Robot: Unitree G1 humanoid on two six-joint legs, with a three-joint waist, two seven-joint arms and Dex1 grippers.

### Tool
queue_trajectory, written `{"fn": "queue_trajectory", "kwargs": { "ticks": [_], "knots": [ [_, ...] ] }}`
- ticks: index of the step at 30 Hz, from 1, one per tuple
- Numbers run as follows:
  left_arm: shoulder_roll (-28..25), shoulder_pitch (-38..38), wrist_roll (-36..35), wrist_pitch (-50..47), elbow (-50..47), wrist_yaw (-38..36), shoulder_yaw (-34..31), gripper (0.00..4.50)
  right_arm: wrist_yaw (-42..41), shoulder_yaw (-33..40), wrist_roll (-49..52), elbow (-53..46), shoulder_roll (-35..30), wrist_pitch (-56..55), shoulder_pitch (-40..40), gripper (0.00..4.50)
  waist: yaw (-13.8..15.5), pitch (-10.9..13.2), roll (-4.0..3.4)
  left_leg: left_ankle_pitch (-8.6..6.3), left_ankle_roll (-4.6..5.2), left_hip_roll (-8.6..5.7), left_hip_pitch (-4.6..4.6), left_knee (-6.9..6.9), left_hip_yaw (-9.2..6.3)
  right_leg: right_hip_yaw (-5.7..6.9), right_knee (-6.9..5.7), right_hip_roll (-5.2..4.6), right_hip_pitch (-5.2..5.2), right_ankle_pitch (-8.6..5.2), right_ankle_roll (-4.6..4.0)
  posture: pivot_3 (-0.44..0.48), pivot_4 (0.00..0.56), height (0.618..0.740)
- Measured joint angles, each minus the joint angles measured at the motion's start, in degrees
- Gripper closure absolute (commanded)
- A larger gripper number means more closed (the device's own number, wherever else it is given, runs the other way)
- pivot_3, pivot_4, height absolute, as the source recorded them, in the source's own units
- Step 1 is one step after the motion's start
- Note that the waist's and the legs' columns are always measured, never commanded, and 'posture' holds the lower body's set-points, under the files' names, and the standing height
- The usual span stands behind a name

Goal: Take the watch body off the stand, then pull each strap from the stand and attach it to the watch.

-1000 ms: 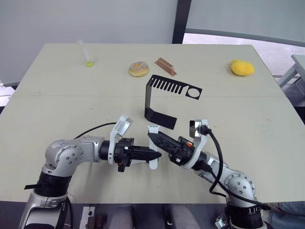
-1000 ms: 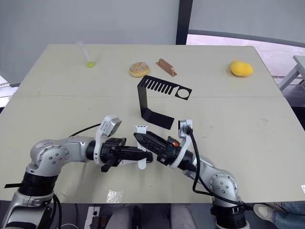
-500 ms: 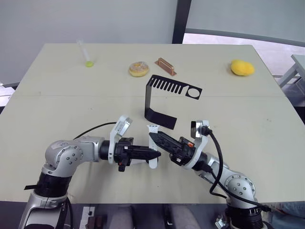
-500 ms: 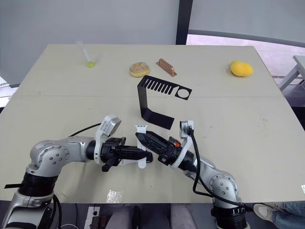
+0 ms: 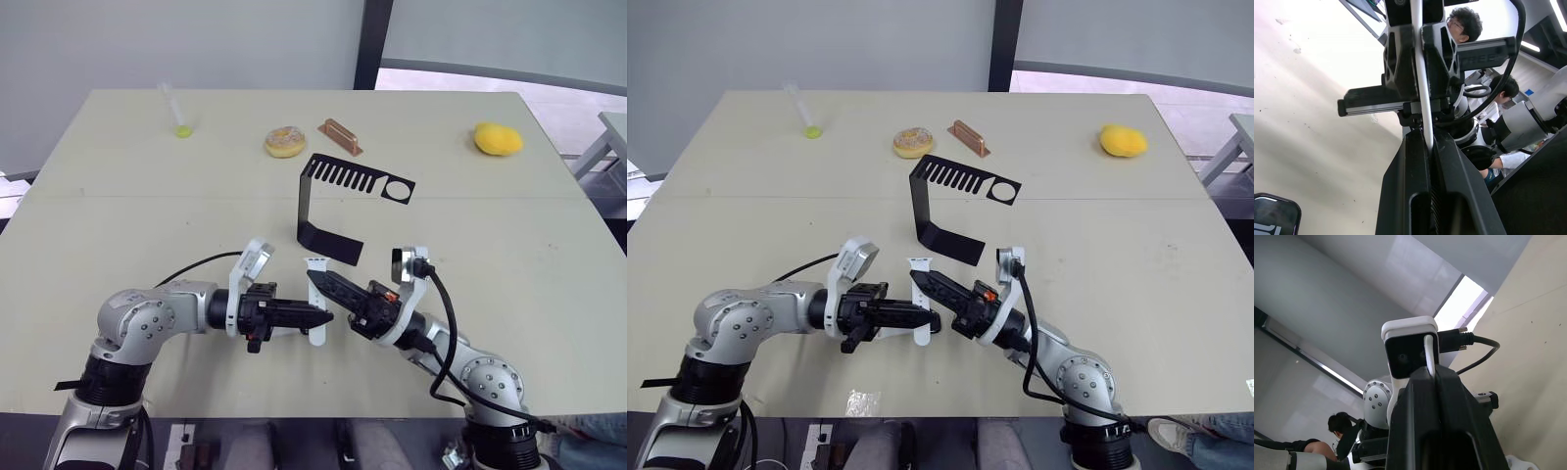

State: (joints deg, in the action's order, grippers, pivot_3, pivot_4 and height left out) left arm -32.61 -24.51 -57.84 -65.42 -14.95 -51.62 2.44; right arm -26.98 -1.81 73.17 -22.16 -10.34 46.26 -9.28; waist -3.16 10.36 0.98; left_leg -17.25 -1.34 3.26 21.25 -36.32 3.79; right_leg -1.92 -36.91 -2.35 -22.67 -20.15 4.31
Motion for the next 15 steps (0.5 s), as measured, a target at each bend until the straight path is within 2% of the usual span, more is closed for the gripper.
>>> {"fn": "queue_trajectory", "kwargs": {
  "ticks": [9,12,15],
  "knots": [
    [0.0,0.05,0.09,0.47,-0.01,0.0,0.04,4.5,-0.25,0.05,0.69,0.08,0.32,0.14,0.03,4.47,0.01,0.0,0.0,0.0,0.0,0.0,0.0,-0.01,0.0,0.0,0.0,0.0,0.0,0.0,0.0,0.0,0.15,0.74],
    [0.0,0.08,0.12,0.57,-0.1,0.0,0.18,4.5,-0.21,0.3,2.78,0.26,0.33,0.83,0.02,3.51,0.01,0.0,0.0,0.0,0.0,0.0,0.0,-0.01,0.0,0.0,-0.01,0.0,0.0,0.0,0.0,0.0,0.15,0.74],
    [0.05,0.19,0.27,0.58,-0.1,0.0,0.44,4.5,-0.23,0.32,2.3,0.24,0.07,0.68,0.04,2.12,0.0,0.0,0.0,0.0,0.0,0.0,0.0,-0.02,0.0,0.0,-0.01,0.0,0.0,0.0,0.0,0.0,0.15,0.74]
  ]
}}
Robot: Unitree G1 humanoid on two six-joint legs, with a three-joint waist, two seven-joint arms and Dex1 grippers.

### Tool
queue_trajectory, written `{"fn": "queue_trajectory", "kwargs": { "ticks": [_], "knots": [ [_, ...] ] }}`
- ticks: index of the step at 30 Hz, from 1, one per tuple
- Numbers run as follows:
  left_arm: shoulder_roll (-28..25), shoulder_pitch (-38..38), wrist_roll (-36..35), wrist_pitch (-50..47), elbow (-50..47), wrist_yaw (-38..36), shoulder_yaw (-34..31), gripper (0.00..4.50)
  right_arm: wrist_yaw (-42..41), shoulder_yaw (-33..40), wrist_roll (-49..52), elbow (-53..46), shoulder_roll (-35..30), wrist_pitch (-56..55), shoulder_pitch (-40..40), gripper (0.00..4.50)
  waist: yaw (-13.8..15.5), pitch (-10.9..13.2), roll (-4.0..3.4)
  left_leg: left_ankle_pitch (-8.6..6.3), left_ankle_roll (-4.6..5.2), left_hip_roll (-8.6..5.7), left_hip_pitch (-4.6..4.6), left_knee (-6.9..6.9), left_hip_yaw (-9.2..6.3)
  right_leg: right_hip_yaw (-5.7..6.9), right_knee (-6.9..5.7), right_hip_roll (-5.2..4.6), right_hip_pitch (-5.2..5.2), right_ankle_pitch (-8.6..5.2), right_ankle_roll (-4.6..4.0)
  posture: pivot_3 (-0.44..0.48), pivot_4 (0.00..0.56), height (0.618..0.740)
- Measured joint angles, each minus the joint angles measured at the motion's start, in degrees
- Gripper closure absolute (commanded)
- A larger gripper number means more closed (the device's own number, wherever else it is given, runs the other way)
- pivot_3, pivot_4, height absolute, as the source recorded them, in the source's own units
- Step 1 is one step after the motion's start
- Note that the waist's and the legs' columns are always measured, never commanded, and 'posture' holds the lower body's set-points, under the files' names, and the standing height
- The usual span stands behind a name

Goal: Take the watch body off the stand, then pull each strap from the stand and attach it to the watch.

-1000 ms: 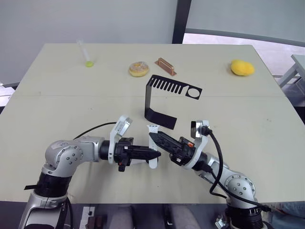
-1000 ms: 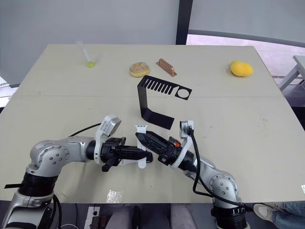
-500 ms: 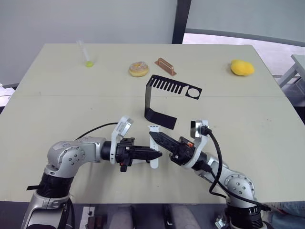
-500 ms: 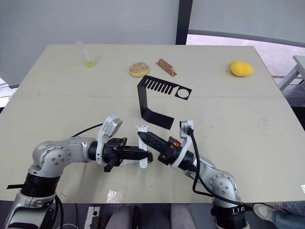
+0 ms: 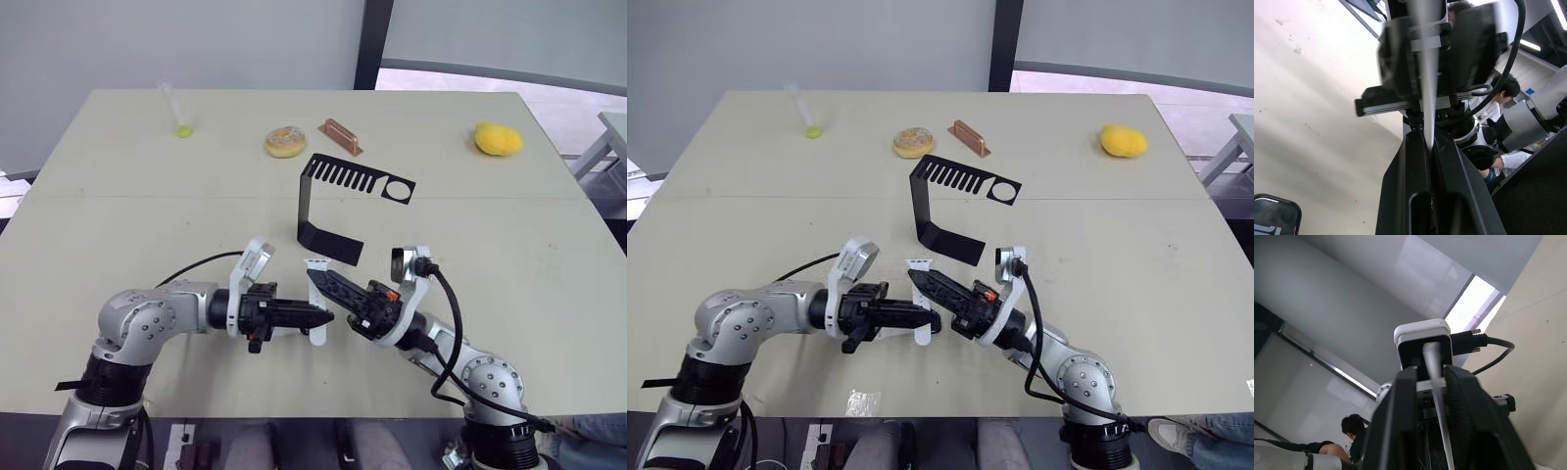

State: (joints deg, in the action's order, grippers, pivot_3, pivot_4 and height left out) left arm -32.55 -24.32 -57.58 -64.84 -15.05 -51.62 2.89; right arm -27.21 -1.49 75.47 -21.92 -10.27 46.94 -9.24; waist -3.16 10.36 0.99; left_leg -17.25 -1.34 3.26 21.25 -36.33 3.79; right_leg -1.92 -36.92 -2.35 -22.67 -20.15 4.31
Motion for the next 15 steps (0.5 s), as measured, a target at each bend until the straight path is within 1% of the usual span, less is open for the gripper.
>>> {"fn": "queue_trajectory", "kwargs": {
  "ticks": [4,15],
  "knots": [
    [0.01,0.0,0.07,0.08,0.0,0.0,0.0,4.5,-0.01,-0.04,-1.54,0.0,-0.19,-0.7,0.13,2.12,0.01,0.0,0.0,0.0,0.0,0.0,0.0,0.0,0.0,0.0,0.0,0.0,0.0,0.0,0.0,0.0,0.15,0.74],
    [0.21,0.01,0.1,0.26,0.0,0.18,-0.01,4.5,-0.05,0.13,-1.99,0.0,-0.02,-0.82,0.18,2.12,0.02,0.0,0.0,0.0,-0.01,0.0,0.0,-0.01,0.0,0.0,0.0,0.0,0.0,0.0,0.0,0.0,0.15,0.74]
  ]
}}
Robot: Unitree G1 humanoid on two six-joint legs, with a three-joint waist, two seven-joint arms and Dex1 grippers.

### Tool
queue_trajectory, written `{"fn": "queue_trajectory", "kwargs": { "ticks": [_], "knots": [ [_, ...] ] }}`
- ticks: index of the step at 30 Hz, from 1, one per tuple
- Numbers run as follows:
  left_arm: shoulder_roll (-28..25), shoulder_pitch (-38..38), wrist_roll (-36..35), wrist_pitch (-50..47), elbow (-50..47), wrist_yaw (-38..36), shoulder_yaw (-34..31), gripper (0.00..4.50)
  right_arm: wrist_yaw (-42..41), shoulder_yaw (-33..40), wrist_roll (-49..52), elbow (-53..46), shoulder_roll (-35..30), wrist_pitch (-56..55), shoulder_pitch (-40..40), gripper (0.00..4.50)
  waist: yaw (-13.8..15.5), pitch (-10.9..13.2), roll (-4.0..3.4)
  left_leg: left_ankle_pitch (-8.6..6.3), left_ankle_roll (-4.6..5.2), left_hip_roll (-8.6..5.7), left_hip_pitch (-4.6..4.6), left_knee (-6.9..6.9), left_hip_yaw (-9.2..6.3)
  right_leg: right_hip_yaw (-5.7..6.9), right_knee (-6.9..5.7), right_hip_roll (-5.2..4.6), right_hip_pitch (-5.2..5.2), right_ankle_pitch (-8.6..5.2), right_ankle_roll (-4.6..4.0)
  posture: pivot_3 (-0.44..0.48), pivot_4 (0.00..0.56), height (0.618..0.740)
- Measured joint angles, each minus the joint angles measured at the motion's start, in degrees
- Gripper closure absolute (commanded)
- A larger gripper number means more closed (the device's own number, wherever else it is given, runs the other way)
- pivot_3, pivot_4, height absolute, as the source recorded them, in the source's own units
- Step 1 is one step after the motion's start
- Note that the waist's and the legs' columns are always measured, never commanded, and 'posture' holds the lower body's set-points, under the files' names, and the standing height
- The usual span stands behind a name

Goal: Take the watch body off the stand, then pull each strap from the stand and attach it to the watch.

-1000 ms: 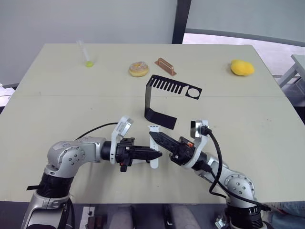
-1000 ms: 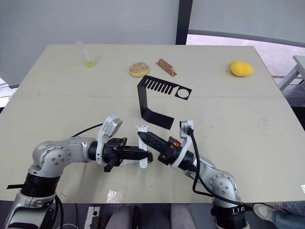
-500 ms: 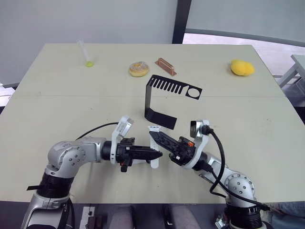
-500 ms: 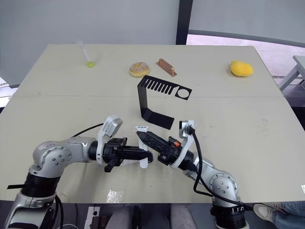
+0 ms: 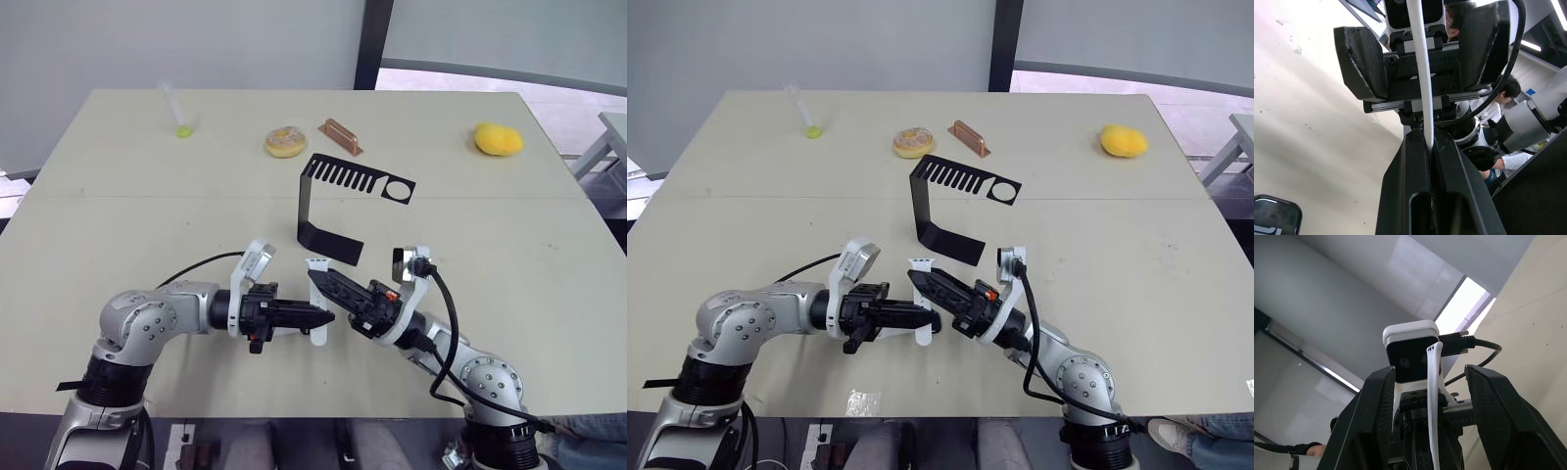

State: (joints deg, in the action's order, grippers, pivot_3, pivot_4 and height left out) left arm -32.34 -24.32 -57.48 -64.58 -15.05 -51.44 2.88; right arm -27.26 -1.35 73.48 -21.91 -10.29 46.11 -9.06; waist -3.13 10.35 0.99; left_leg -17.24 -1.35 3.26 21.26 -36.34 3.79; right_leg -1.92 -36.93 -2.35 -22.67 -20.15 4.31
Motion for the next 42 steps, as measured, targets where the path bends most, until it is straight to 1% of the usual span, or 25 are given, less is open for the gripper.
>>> {"fn": "queue_trajectory", "kwargs": {
  "ticks": [12,13,15,16,18,29,32,35,37,39,42],
  "knots": [
    [0.09,0.0,0.0,0.31,0.01,0.11,0.0,4.5,-0.68,0.4,-0.12,0.01,-0.11,-0.02,0.22,2.12,0.01,0.0,0.0,0.07,-0.12,0.0,0.0,-0.01,0.0,0.0,-0.01,0.01,0.0,0.0,0.0,0.0,0.15,0.74],
    [0.09,0.0,0.0,0.31,0.01,0.11,0.0,4.5,-0.77,0.4,-0.17,0.02,-0.1,-0.02,0.45,2.35,0.02,0.0,0.0,0.07,-0.12,0.0,0.0,-0.02,0.0,0.0,-0.01,0.01,0.0,0.0,0.0,0.0,0.15,0.74],
    [0.09,0.0,0.0,0.31,0.0,0.11,0.0,4.5,-0.81,0.4,-0.22,0.02,-0.09,-0.02,0.57,2.94,0.01,0.0,0.0,0.07,-0.12,0.0,0.0,-0.02,0.0,0.0,-0.01,0.01,0.0,0.0,0.0,0.0,0.15,0.74],
    [0.09,0.0,0.0,0.31,0.0,0.11,0.0,4.5,-0.85,0.4,-0.25,0.02,-0.08,-0.02,0.57,3.55,0.01,0.0,0.0,0.07,-0.12,0.0,0.0,-0.02,0.0,0.0,-0.01,0.01,0.0,0.0,0.0,0.0,0.15,0.74],
    [0.09,0.0,0.07,0.32,0.0,0.11,0.0,4.5,-0.93,0.4,-0.25,0.02,-0.05,-0.03,0.57,4.47,0.01,0.0,0.0,0.07,-0.12,0.0,0.0,-0.02,0.0,0.0,-0.02,0.01,0.0,0.0,0.0,0.0,0.15,0.74],
    [0.09,0.19,0.47,0.86,-0.16,0.04,0.02,4.5,-1.85,0.42,0.44,0.02,0.34,0.03,0.63,4.47,0.01,0.0,0.0,0.08,-0.14,0.0,0.0,-0.03,0.0,0.0,-0.02,0.01,0.0,0.0,0.0,0.0,0.15,0.74],
    [-0.14,1.53,1.52,3.51,-1.56,-1.15,0.26,3.48,-1.85,0.54,0.5,-0.13,0.24,-0.23,0.54,4.5,-0.03,0.0,0.0,0.09,-0.15,0.0,0.0,-0.03,0.01,0.0,-0.03,0.01,0.0,0.0,0.0,0.0,0.15,0.74],
    [-2.49,4.05,6.75,10.67,-5.09,-4.47,2.11,2.06,-2.0,1.09,-1.16,-1.49,-0.87,-1.87,-0.28,4.5,-0.03,0.0,0.0,0.15,-0.26,0.0,0.0,-0.01,0.03,-0.02,-0.01,0.03,-0.01,0.0,0.0,0.0,0.15,0.74],
    [-3.75,6.91,10.1,17.41,-7.18,-6.41,1.27,1.03,-3.32,1.52,-5.24,-4.4,-4.56,-3.78,-0.57,4.5,0.11,-0.01,0.0,0.16,-0.28,-0.01,0.0,0.0,0.04,-0.02,0.03,0.02,0.0,0.0,0.0,0.0,0.15,0.74],
    [-5.52,9.8,12.63,22.88,-7.84,-7.77,-1.36,0.02,-4.72,2.68,-8.75,-7.19,-8.48,-5.89,0.16,4.5,0.15,-0.01,0.01,0.14,-0.25,0.0,0.01,0.02,0.04,-0.02,0.06,0.02,0.0,-0.01,-0.01,0.0,0.15,0.74],
    [-8.75,13.88,16.22,30.34,-7.92,-9.08,-7.39,0.02,-7.4,6.71,-14.7,-10.0,-15.18,-9.83,3.78,4.5,0.35,-0.01,0.01,0.03,-0.05,-0.01,0.01,0.03,0.04,-0.02,0.09,0.02,0.01,-0.01,-0.01,0.0,0.15,0.74]
  ]
}}
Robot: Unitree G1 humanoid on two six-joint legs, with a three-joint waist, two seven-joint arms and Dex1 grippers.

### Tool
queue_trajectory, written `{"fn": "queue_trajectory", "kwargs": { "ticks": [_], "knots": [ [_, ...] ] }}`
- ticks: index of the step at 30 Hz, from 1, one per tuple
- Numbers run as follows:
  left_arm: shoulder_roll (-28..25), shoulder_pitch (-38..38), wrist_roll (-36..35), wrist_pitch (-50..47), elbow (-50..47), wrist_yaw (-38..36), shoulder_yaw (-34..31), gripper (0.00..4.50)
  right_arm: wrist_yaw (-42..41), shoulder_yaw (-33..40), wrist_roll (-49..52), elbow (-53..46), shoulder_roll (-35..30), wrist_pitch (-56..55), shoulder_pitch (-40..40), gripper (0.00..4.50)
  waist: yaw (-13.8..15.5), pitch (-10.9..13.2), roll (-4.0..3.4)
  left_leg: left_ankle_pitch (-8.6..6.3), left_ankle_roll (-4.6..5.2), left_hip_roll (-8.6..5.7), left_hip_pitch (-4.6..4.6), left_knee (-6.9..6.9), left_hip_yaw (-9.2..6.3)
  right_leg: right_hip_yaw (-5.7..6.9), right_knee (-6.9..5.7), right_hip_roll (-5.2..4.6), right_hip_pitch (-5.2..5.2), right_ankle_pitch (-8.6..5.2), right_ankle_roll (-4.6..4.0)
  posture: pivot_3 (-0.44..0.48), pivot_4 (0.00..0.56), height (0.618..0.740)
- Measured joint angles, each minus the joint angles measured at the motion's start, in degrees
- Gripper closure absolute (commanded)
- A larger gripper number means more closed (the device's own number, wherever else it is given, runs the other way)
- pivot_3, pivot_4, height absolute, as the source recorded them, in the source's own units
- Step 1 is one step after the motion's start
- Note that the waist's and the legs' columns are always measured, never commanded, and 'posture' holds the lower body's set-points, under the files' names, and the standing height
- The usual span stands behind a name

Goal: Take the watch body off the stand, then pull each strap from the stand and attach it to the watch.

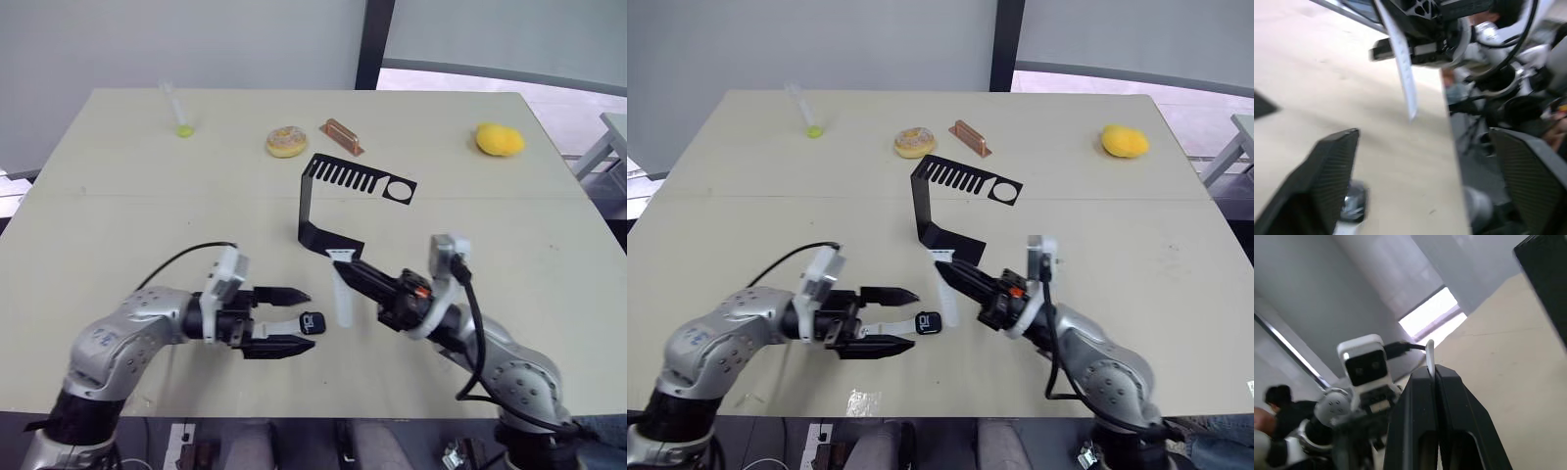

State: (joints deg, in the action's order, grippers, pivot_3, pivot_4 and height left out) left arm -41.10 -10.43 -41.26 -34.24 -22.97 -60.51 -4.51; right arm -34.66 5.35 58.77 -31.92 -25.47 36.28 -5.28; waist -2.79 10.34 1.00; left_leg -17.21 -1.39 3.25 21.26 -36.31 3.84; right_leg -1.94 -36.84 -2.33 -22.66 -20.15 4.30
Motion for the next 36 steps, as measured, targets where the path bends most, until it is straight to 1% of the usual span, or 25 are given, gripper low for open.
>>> {"fn": "queue_trajectory", "kwargs": {
  "ticks": [3,5,9,11,15,18,23,26,27,30,33,36],
  "knots": [
    [-3.86,4.7,3.67,6.81,1.32,-1.7,-6.31,0.02,-2.96,4.83,-6.04,-1.17,-5.07,-4.97,5.24,4.5,0.06,-0.01,0.02,-0.04,0.08,0.0,-0.05,0.01,0.02,-0.02,0.02,0.0,0.03,0.0,0.0,0.0,0.15,0.74],
    [-4.53,6.57,6.06,11.34,2.79,-2.38,-8.87,0.02,-4.37,7.59,-8.81,-1.29,-6.38,-7.91,8.2,4.5,0.13,-0.01,0.01,-0.05,0.12,0.0,-0.05,0.01,0.03,-0.01,0.02,-0.01,0.04,0.0,-0.01,0.0,0.15,0.74],
    [-5.75,9.95,10.65,18.78,8.83,-2.59,-14.13,0.02,-8.37,16.12,-14.26,0.1,-9.89,-14.11,16.92,4.5,0.71,-0.02,0.05,-0.09,0.17,0.0,-0.07,0.02,0.05,-0.01,0.06,0.0,0.08,0.0,-0.01,0.0,0.15,0.74],
    [-6.6,10.88,11.87,20.37,10.4,-2.97,-14.86,0.02,-10.12,18.66,-16.11,1.72,-10.02,-16.88,19.6,4.5,0.82,-0.04,0.08,-0.09,0.18,0.0,-0.11,0.02,0.06,-0.02,0.05,-0.01,0.11,0.0,0.0,0.0,0.15,0.74],
    [-6.63,11.08,12.79,21.76,10.42,-3.39,-14.09,0.02,-10.8,23.39,-18.55,5.27,-9.8,-21.16,21.98,4.5,1.03,-0.04,0.09,-0.1,0.19,0.0,-0.14,0.01,0.08,-0.03,0.01,-0.04,0.13,0.0,0.0,0.0,0.15,0.74],
    [-6.0,9.97,13.97,21.78,10.1,-2.9,-10.62,0.02,-10.88,24.7,-20.47,5.6,-9.46,-23.65,23.89,4.5,1.06,-0.04,0.08,-0.1,0.19,0.0,-0.15,0.03,0.08,-0.03,-0.02,-0.02,0.13,0.0,0.0,0.0,0.15,0.74],
    [-3.02,6.29,17.13,21.33,8.95,0.15,-3.71,0.02,-13.05,24.21,-23.61,4.73,-9.38,-27.37,28.11,4.5,1.13,-0.04,0.09,-0.1,0.19,0.0,-0.15,0.0,0.09,-0.04,-0.04,0.0,0.14,0.01,0.01,0.0,0.15,0.74],
    [-2.05,3.97,19.09,20.66,7.44,1.43,0.44,0.02,-13.54,23.64,-24.36,3.6,-9.19,-28.75,28.78,4.5,1.08,-0.05,0.09,-0.09,0.19,-0.01,-0.16,-0.02,0.1,-0.07,-0.07,0.03,0.14,0.01,0.02,0.0,0.15,0.74],
    [-1.86,2.8,20.38,20.37,7.17,1.66,2.84,0.02,-13.56,23.09,-24.53,2.5,-8.94,-29.13,29.36,4.5,1.04,-0.05,0.09,-0.09,0.18,0.0,-0.18,-0.01,0.11,-0.09,-0.1,0.07,0.14,0.01,0.01,0.0,0.15,0.74],
    [-1.39,1.23,22.71,19.91,6.65,1.6,7.22,0.02,-13.59,20.84,-24.93,0.16,-8.07,-29.75,30.15,4.5,1.0,-0.05,0.09,-0.08,0.16,0.03,-0.19,-0.02,0.13,-0.12,-0.11,0.14,0.14,0.01,0.01,0.0,0.15,0.74],
    [-1.25,-1.07,26.63,20.18,7.2,1.11,12.85,0.02,-13.59,16.82,-25.73,-2.75,-7.74,-29.76,30.55,4.5,1.1,-0.06,0.09,-0.08,0.16,0.02,-0.18,-0.11,0.12,-0.14,-0.13,0.14,0.14,0.01,0.01,0.0,0.15,0.74],
    [1.1,-2.73,28.26,19.79,8.5,1.62,15.52,0.02,-13.56,14.5,-26.16,-4.08,-7.74,-29.75,30.24,4.5,1.21,-0.05,0.09,-0.08,0.16,0.03,-0.14,-0.21,0.1,-0.12,-0.16,0.14,0.14,0.01,0.01,0.0,0.15,0.74]
  ]
}}
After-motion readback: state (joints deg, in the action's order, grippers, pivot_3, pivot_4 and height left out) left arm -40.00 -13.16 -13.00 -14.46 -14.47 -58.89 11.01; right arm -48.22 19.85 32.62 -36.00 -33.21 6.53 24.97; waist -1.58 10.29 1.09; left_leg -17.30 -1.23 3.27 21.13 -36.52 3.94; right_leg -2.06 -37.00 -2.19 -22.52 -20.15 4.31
